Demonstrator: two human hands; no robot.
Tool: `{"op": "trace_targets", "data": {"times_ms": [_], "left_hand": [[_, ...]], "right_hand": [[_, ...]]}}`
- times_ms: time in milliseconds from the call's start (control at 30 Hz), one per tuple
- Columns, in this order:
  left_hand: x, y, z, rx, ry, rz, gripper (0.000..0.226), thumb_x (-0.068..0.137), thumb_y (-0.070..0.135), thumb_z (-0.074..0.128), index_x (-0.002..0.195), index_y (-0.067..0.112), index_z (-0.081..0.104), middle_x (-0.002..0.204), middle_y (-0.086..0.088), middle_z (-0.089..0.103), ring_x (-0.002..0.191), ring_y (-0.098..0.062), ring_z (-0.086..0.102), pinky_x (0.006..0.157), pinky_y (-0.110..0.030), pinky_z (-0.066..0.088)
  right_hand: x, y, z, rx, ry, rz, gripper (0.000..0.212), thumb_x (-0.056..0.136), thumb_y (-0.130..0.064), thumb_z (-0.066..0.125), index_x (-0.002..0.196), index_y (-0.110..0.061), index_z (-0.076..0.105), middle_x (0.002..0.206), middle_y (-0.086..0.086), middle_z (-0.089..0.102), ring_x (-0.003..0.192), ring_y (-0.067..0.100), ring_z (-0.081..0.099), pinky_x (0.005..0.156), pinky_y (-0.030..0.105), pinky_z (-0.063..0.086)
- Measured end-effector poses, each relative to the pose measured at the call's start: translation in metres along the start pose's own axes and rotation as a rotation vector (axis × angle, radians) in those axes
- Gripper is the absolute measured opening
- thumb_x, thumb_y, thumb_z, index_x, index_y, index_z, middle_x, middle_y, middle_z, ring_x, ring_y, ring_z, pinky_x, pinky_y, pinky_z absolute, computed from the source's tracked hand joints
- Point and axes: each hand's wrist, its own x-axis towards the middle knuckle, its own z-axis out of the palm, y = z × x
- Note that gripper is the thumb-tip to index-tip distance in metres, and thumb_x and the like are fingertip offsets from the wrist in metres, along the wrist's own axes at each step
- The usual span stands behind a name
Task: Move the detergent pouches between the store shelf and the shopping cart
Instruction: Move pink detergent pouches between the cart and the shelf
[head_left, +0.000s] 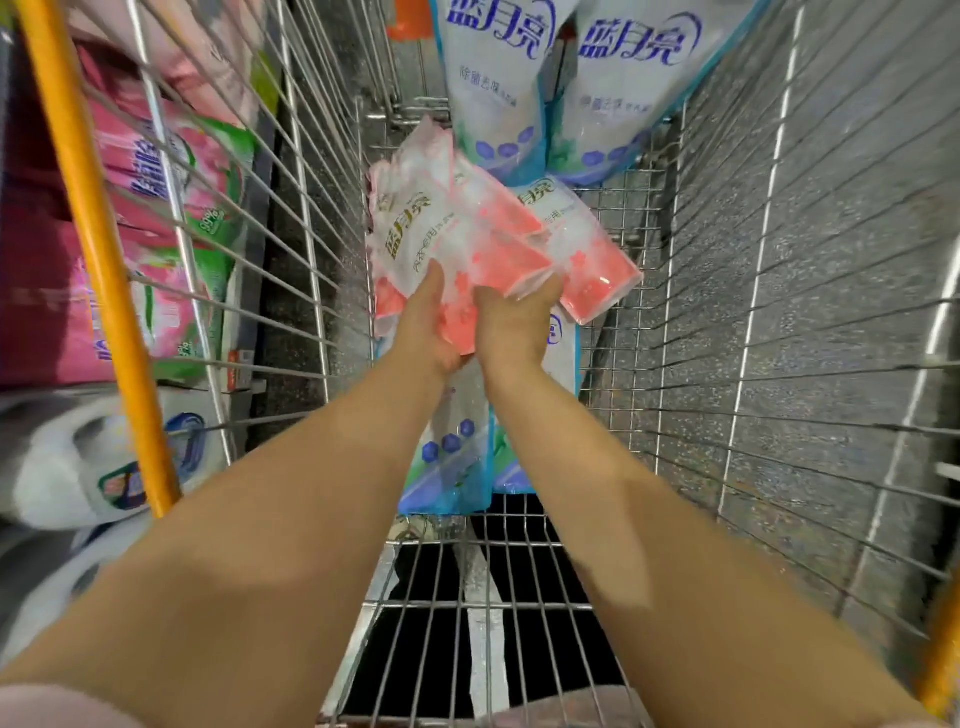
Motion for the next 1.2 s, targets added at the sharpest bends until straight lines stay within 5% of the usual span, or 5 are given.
{"op": "trace_targets", "data": {"times_ms": [467, 600, 700, 833, 1200], "left_hand": [[-0.084, -0.031, -0.018, 0.201, -0.146, -0.016, 0.031, 0.097, 0.026, 0.046, 0.112, 0.001, 0.057, 0.094, -0.016, 0.068, 0.087, -0.029, 0.066, 0.07, -0.042, 0.053], [-0.127, -0.023, -0.03, 0.263, -0.239, 0.102, 0.019, 0.094, 0.017, 0.052, 0.103, 0.002, 0.059, 0.124, -0.022, 0.057, 0.103, -0.034, 0.059, 0.092, -0.048, 0.047], [-0.173, -0.021, -0.042, 0.344, -0.316, 0.216, 0.024, 0.092, 0.013, 0.054, 0.113, 0.001, 0.058, 0.121, -0.021, 0.059, 0.099, -0.032, 0.061, 0.081, -0.042, 0.055], [-0.243, -0.022, -0.056, 0.468, -0.4, 0.4, 0.028, 0.089, 0.006, 0.058, 0.117, 0.004, 0.056, 0.093, -0.012, 0.069, 0.077, -0.025, 0.067, 0.065, -0.036, 0.058], [-0.398, -0.034, -0.087, 0.672, -0.506, 0.882, 0.05, 0.079, 0.021, 0.066, 0.127, 0.011, 0.054, 0.119, -0.012, 0.064, 0.109, -0.03, 0.062, 0.091, -0.051, 0.05]], "right_hand": [[-0.107, 0.026, -0.089, 0.214, -0.04, -0.106, 0.039, 0.077, -0.014, 0.071, 0.108, 0.002, 0.054, 0.087, 0.013, 0.066, 0.077, 0.025, 0.064, 0.078, 0.034, 0.051], [-0.136, 0.01, -0.134, 0.188, -0.171, -0.139, 0.021, 0.072, -0.028, 0.066, 0.081, -0.01, 0.06, 0.068, 0.007, 0.057, 0.056, 0.017, 0.052, 0.053, 0.023, 0.038], [-0.164, 0.002, -0.155, 0.049, -0.228, -0.251, 0.01, 0.084, -0.021, 0.062, 0.079, -0.013, 0.065, 0.064, -0.004, 0.059, 0.044, 0.003, 0.05, 0.04, 0.014, 0.037], [-0.218, -0.005, -0.147, -0.174, -0.281, -0.42, 0.037, 0.088, -0.04, 0.06, 0.111, -0.012, 0.065, 0.106, 0.006, 0.069, 0.091, 0.017, 0.066, 0.083, 0.03, 0.054], [-0.362, 0.015, -0.159, 0.032, -0.201, -0.877, 0.067, 0.071, -0.048, 0.069, 0.127, -0.017, 0.05, 0.114, -0.002, 0.064, 0.102, 0.016, 0.062, 0.089, 0.035, 0.05]]}}
